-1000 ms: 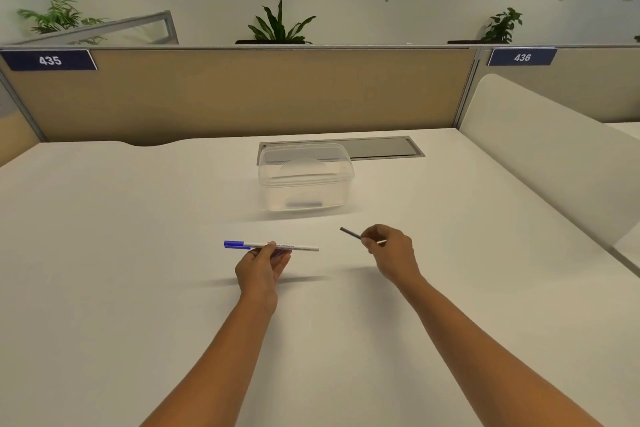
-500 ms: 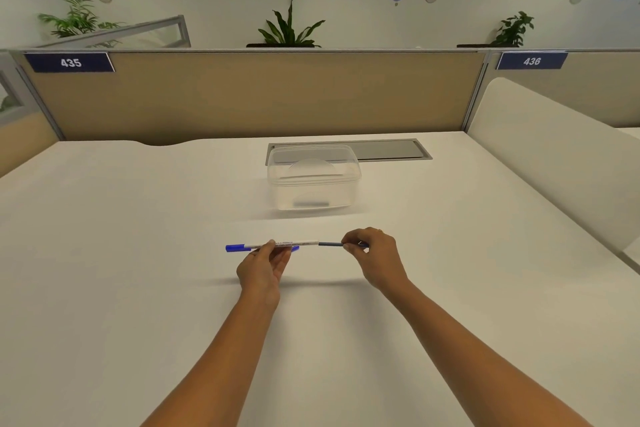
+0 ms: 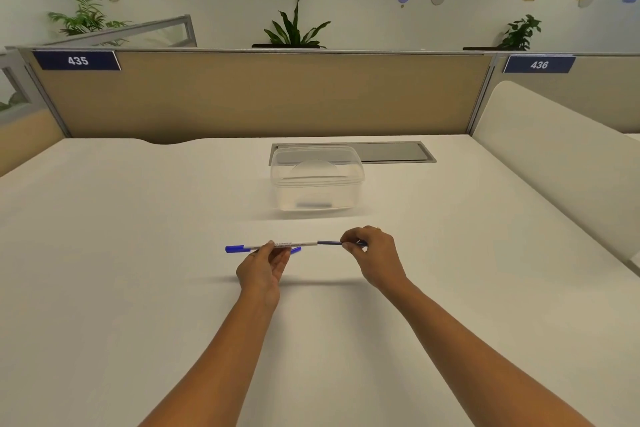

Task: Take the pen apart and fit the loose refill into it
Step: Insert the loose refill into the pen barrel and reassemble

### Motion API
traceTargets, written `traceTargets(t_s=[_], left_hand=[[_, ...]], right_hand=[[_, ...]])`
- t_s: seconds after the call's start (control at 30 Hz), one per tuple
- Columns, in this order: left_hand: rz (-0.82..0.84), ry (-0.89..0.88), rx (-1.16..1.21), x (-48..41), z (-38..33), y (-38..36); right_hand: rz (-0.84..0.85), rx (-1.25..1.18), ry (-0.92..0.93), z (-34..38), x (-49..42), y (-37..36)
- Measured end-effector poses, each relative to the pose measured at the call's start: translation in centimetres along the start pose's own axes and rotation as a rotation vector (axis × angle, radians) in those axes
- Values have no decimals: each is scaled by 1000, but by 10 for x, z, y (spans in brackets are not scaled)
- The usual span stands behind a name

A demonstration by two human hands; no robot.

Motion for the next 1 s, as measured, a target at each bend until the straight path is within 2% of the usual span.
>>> traceTargets(t_s=[0.4,0.7,0.83,1.0], left_hand=[[-35,-23,-2,-8,-7,4],[24,-10,-52,-8,-6,-6],[56,-1,-31,-5,-1,-13],[85,26,29,-4,4,-17]], right_hand=[[9,33,37,8,-9,-9],[38,39,60,16,-15,-16],[43,-151,-29,6,-18,-19],[16,-534,-119,-11,-17,-21]])
Point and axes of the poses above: each hand's wrist, its own x-axis away from the middle knuckle, its own y-axis out of the back of the hand, z = x × y, the point moved 10 cm from there along -x, towards the middle knuckle, and after that the axes turned 11 degrees about z, right-handed, at the moved point
